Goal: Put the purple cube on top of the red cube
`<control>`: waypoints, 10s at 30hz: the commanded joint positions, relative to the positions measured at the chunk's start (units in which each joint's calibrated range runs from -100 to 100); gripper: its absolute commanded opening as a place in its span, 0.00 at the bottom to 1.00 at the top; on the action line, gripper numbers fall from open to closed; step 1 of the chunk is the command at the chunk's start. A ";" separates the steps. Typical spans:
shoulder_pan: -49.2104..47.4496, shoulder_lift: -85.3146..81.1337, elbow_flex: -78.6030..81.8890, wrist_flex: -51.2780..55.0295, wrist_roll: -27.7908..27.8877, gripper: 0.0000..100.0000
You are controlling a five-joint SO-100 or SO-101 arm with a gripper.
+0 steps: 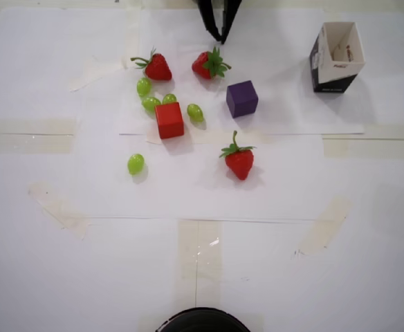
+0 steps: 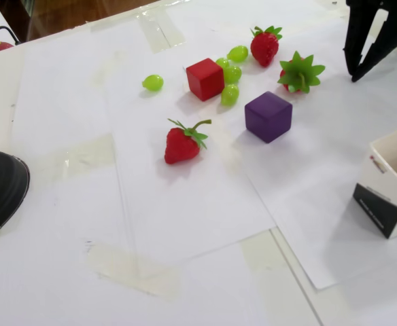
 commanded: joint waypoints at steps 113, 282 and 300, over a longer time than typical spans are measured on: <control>-6.97 92.04 -84.73 -2.49 0.00 0.00; 9.50 120.16 -116.82 3.23 7.72 0.11; 9.64 120.85 -112.09 0.37 7.57 0.12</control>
